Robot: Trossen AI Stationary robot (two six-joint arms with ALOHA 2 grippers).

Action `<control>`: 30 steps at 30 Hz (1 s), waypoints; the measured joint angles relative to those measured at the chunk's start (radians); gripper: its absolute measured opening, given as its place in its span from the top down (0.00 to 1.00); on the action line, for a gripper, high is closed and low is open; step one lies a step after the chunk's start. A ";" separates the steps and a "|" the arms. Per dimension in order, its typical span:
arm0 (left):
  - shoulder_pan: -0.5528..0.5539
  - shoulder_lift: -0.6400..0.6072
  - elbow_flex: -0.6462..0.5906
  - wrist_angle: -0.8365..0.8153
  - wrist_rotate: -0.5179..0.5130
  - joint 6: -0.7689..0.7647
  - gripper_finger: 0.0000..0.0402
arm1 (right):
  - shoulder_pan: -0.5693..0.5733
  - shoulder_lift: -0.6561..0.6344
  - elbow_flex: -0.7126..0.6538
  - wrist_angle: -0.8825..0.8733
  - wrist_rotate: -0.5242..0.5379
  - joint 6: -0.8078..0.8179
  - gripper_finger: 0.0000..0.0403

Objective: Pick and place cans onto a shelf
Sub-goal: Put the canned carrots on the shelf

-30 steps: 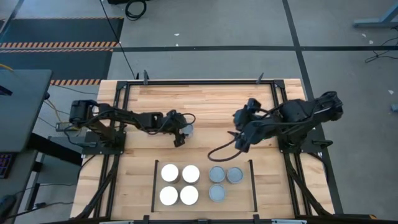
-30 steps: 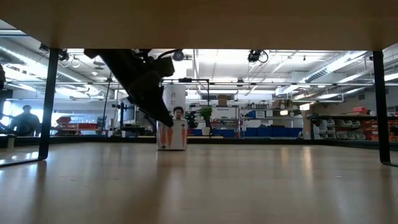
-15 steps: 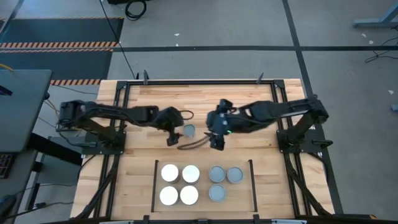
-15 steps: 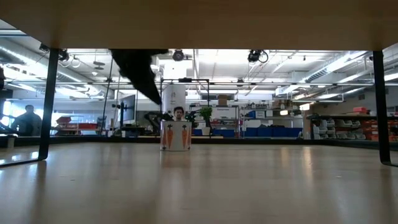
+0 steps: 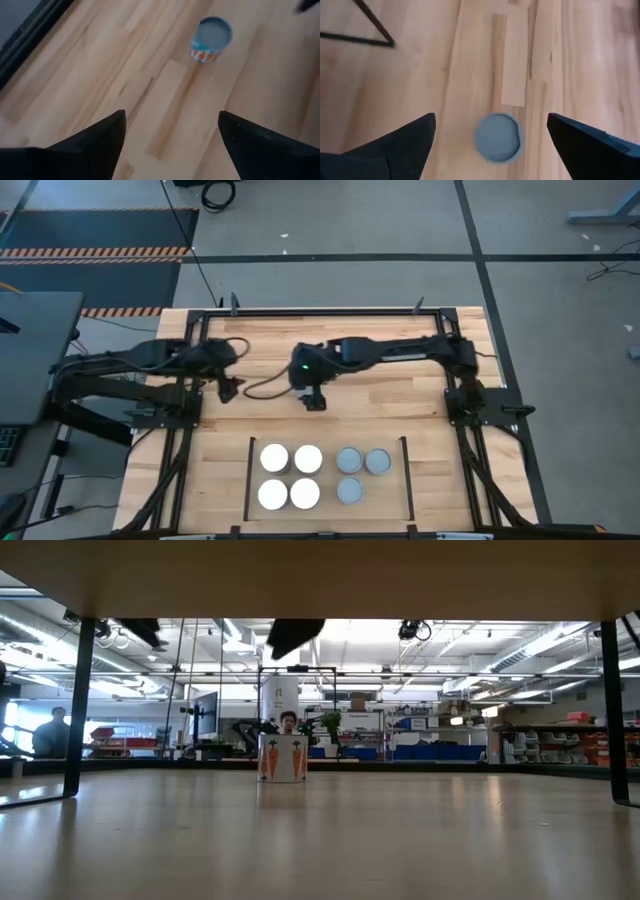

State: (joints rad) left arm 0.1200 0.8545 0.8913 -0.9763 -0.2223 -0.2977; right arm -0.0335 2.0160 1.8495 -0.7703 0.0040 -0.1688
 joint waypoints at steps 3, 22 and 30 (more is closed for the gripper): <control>0.002 -0.089 -0.001 -0.061 -0.020 -0.087 0.20 | -0.035 0.063 0.000 0.047 -0.029 -0.044 0.05; 0.002 -0.220 0.000 -0.169 -0.133 -0.259 0.21 | -0.075 0.193 0.000 0.039 -0.086 -0.121 0.06; 0.002 -0.220 0.000 -0.170 -0.141 -0.260 0.21 | -0.089 0.235 -0.009 0.037 -0.111 -0.078 0.06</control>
State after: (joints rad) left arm 0.1215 0.6342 0.8909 -1.1460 -0.3634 -0.5575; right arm -0.1223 2.2512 1.8409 -0.7333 -0.1068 -0.2467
